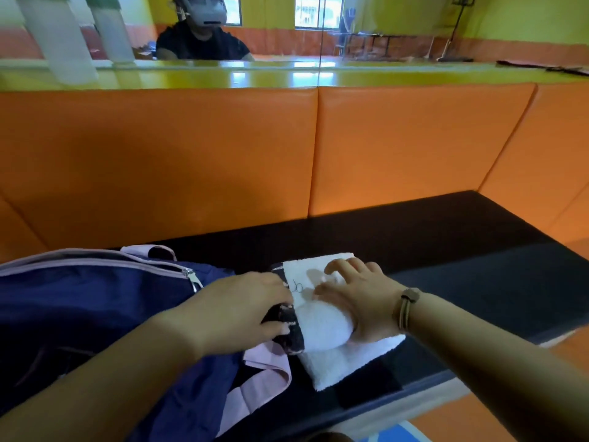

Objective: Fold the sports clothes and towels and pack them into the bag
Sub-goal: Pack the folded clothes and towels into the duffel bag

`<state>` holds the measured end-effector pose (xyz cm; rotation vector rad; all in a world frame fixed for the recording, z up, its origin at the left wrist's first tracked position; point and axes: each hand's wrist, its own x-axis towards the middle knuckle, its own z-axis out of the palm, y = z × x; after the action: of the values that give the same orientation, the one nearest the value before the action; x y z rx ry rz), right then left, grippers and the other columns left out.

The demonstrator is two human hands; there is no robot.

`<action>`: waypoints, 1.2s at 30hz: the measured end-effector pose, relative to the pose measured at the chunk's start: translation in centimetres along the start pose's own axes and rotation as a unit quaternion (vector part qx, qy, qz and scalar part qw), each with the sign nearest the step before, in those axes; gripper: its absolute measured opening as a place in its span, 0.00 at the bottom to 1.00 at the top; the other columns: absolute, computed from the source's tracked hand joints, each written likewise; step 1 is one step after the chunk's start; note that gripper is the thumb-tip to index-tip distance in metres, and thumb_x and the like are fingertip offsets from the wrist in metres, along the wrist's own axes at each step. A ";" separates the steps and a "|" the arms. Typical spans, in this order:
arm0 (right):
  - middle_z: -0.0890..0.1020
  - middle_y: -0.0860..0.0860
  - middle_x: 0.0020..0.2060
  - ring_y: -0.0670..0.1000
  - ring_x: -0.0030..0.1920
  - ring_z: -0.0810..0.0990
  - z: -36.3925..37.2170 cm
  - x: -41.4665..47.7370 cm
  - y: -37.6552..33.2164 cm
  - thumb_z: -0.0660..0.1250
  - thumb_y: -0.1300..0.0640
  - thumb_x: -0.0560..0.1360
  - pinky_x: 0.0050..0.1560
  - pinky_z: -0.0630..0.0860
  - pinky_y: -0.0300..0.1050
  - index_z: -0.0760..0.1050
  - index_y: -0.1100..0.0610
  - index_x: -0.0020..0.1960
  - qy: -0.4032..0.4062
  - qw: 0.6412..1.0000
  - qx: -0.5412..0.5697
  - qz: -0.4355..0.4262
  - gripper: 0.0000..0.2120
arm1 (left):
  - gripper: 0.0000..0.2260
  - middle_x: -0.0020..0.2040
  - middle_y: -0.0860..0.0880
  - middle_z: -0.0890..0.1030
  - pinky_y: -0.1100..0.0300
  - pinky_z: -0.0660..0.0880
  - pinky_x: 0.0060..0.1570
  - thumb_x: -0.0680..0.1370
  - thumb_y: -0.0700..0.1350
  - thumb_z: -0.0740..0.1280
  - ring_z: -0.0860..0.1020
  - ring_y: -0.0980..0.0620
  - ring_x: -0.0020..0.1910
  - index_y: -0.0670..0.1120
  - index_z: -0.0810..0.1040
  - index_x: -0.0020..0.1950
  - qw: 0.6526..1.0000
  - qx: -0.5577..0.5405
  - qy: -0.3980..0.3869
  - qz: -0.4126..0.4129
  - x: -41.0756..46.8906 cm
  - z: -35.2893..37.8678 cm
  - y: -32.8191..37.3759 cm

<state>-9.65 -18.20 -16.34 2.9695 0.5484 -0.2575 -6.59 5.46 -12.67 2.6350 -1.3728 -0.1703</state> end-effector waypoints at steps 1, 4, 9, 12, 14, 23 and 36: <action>0.61 0.49 0.68 0.54 0.66 0.63 0.5 -0.1 -0.7 0.71 0.40 0.64 0.64 0.66 0.56 0.57 0.38 0.69 0.014 1.000 -0.004 -0.019 0.38 | 0.17 0.61 0.61 0.70 0.61 0.70 0.58 0.77 0.59 0.61 0.69 0.60 0.61 0.57 0.71 0.65 1.000 -0.004 0.025 0.004 -0.7 -0.3 -0.5; 0.69 0.48 0.66 0.54 0.61 0.73 1.6 -0.4 -1.6 0.67 0.44 0.70 0.59 0.72 0.52 0.58 0.41 0.70 0.033 0.999 0.032 -0.023 0.32 | 0.19 0.57 0.61 0.74 0.62 0.73 0.54 0.75 0.62 0.55 0.70 0.62 0.57 0.57 0.76 0.60 0.996 -0.004 0.090 0.007 -3.0 -0.6 -1.6; 0.82 0.52 0.51 0.55 0.50 0.80 -0.8 -0.4 -0.4 0.66 0.47 0.73 0.48 0.76 0.49 0.67 0.46 0.66 0.124 0.977 0.156 0.082 0.23 | 0.13 0.51 0.58 0.77 0.72 0.68 0.53 0.75 0.54 0.60 0.71 0.63 0.52 0.52 0.80 0.52 0.991 0.000 0.130 0.011 -6.6 -0.7 -3.5; 0.83 0.48 0.45 0.50 0.46 0.81 -3.2 -0.8 -0.9 0.68 0.49 0.73 0.47 0.76 0.47 0.72 0.47 0.59 0.192 0.930 0.294 0.109 0.15 | 0.13 0.51 0.57 0.78 0.72 0.68 0.53 0.74 0.54 0.61 0.72 0.61 0.53 0.51 0.80 0.52 0.987 0.006 0.159 -0.001 -8.8 -1.2 -4.0; 0.82 0.44 0.42 0.47 0.45 0.80 -4.7 -0.9 -1.6 0.69 0.50 0.72 0.45 0.74 0.44 0.74 0.45 0.50 0.241 0.899 0.348 0.117 0.08 | 0.13 0.51 0.58 0.78 0.67 0.75 0.46 0.74 0.54 0.60 0.73 0.61 0.52 0.53 0.80 0.52 0.986 0.009 0.164 -0.016 -10.4 -1.6 -4.3; 0.81 0.40 0.41 0.41 0.42 0.78 -11.8 0.4 -11.0 0.65 0.44 0.65 0.40 0.73 0.38 0.74 0.47 0.50 0.365 0.830 0.415 0.077 0.16 | 0.19 0.48 0.61 0.78 0.61 0.76 0.45 0.71 0.64 0.53 0.78 0.58 0.49 0.58 0.76 0.54 0.983 0.094 0.073 -0.137 -19.3 -2.5 -8.5; 0.83 0.53 0.47 0.62 0.39 0.81 -12.8 6.2 -26.8 0.67 0.45 0.70 0.29 0.74 0.49 0.73 0.53 0.63 0.466 0.876 0.119 -0.034 0.24 | 0.29 0.65 0.51 0.61 0.55 0.62 0.62 0.74 0.65 0.61 0.60 0.49 0.62 0.54 0.64 0.72 0.905 0.244 -0.043 -0.346 -30.3 -3.5 -15.2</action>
<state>-11.79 10.60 -7.10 3.1358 0.7257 1.2520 -11.05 39.20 -11.47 3.4732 -0.4580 -0.0204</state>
